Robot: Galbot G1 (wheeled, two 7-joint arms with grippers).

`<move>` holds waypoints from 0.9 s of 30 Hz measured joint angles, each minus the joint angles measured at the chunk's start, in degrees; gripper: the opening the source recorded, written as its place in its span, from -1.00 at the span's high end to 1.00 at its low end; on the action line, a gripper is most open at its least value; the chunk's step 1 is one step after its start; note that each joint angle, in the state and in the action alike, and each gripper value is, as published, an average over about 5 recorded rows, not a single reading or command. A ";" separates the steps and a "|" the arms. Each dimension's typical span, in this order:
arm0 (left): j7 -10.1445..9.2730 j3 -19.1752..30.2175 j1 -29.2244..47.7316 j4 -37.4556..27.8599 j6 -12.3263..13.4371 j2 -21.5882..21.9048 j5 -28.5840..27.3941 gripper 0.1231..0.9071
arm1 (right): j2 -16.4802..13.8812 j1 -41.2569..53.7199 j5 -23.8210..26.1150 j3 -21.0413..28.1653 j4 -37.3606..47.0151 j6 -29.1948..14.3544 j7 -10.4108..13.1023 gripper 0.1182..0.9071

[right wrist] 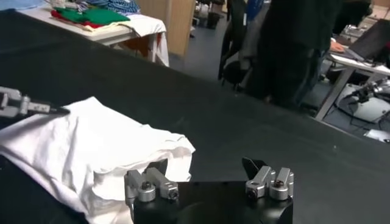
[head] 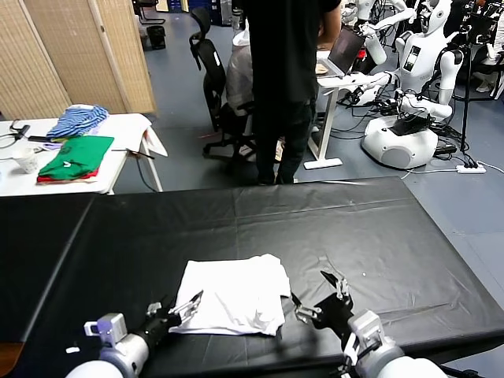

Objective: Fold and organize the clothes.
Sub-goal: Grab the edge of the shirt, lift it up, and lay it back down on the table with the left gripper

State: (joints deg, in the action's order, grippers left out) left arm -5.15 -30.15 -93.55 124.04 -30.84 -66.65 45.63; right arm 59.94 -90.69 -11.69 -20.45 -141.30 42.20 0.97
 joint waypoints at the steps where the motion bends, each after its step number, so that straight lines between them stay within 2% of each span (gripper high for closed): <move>1: 0.01 0.20 0.05 -0.02 -0.08 -0.12 0.02 -1.00 | 0.06 -0.10 0.02 -0.01 -0.04 0.00 0.01 -1.00; 5: -0.01 0.97 0.20 -0.03 -0.46 -0.76 -0.20 -0.87 | 0.23 -0.28 0.06 -0.03 -0.12 0.00 0.04 -1.00; 8: -0.12 1.29 0.38 0.01 -0.78 -1.00 -0.41 -0.49 | 0.39 -0.47 0.08 -0.04 -0.17 0.00 0.08 -1.00; 12: -0.21 0.97 0.63 0.07 -0.74 -0.74 -0.80 0.18 | 0.63 -0.74 0.08 -0.07 -0.29 0.00 0.13 -1.00; 16: -0.32 0.03 0.45 0.04 0.60 0.07 -3.04 0.76 | 0.69 -0.81 0.06 -0.30 -0.47 0.00 0.17 -1.00; 18: -0.30 -0.62 0.11 0.01 1.63 0.66 -5.10 0.86 | 0.73 -0.80 0.03 -0.39 -0.61 0.00 0.17 -1.00; 27: -1.75 -7.26 -1.04 0.92 3.12 4.57 -19.81 0.86 | 0.97 -0.84 -0.23 -0.42 -0.75 0.00 0.18 -1.00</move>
State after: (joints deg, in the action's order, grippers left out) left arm -6.90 -37.41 -94.59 124.96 -27.73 -62.08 25.81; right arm 60.90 -91.54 -11.92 -20.87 -142.05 42.20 1.15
